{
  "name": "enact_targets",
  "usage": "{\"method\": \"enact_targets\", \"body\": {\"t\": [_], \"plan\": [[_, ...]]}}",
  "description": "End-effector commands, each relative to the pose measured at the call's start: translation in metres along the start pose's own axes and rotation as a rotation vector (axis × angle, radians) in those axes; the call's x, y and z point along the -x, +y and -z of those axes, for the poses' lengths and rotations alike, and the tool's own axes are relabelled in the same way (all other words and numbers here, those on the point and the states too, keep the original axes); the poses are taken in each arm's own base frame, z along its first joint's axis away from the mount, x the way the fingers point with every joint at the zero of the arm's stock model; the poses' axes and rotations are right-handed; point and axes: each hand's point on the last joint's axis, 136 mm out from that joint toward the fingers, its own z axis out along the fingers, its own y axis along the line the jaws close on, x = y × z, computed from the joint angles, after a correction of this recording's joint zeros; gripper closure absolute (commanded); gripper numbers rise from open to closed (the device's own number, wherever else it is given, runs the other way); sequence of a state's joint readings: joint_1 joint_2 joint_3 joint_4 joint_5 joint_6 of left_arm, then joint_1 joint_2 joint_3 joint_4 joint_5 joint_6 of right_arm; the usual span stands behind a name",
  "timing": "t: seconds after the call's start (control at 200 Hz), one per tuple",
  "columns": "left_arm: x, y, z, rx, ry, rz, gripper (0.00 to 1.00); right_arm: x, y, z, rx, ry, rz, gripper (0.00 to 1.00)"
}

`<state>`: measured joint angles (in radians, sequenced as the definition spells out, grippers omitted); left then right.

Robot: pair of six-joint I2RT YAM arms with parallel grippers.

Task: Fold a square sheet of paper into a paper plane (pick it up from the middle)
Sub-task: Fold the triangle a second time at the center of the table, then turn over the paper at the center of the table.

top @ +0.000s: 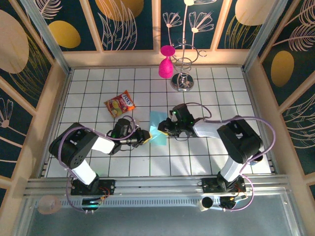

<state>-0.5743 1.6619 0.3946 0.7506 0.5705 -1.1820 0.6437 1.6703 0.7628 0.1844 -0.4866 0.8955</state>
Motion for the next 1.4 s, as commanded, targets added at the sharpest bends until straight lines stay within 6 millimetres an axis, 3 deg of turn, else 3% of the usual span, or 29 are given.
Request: {"method": "enact_targets", "body": {"t": [0.0, 0.165, 0.29, 0.4, 0.551, 0.666, 0.751, 0.771, 0.851, 0.991, 1.161, 1.391], "plan": [[0.003, -0.008, 0.005, -0.006, -0.019, -0.021, 0.87, 0.022, 0.015, 0.023, 0.036, -0.122, 0.028, 0.71], [0.01, -0.01, 0.011, 0.076, -0.038, -0.078, 0.89, 0.039, 0.019, 0.046, -0.006, -0.229, 0.068, 0.71], [0.027, -0.017, 0.023, 0.216, -0.084, -0.196, 0.9, 0.05, 0.021, 0.061, -0.031, -0.304, 0.087, 0.71], [0.048, -0.018, 0.047, 0.433, -0.135, -0.313, 0.9, 0.058, 0.02, 0.072, -0.048, -0.352, 0.094, 0.71], [0.082, -0.035, 0.092, 0.711, -0.213, -0.476, 0.9, 0.068, 0.019, 0.088, -0.069, -0.416, 0.099, 0.71], [0.113, -0.06, 0.124, 0.888, -0.312, -0.562, 0.9, 0.073, 0.015, 0.1, -0.084, -0.458, 0.096, 0.71], [0.128, -0.064, 0.141, 1.053, -0.367, -0.612, 0.9, 0.07, 0.014, 0.105, -0.085, -0.468, 0.095, 0.71], [0.131, -0.065, 0.144, 1.095, -0.377, -0.626, 0.9, 0.077, 0.008, 0.112, -0.093, -0.492, 0.076, 0.71], [0.136, -0.062, 0.147, 1.24, -0.398, -0.674, 0.89, 0.079, 0.002, 0.122, -0.099, -0.519, 0.059, 0.71], [0.133, -0.05, 0.119, 1.363, -0.378, -0.741, 0.89, 0.082, -0.012, 0.137, -0.117, -0.559, 0.019, 0.71], [0.107, -0.027, 0.073, 1.385, -0.25, -0.789, 0.89, 0.081, -0.033, 0.153, -0.151, -0.607, -0.042, 0.71], [0.063, -0.018, -0.007, 1.037, -0.096, -0.716, 0.8, 0.078, -0.053, 0.158, -0.175, -0.62, -0.1, 0.71]]}}
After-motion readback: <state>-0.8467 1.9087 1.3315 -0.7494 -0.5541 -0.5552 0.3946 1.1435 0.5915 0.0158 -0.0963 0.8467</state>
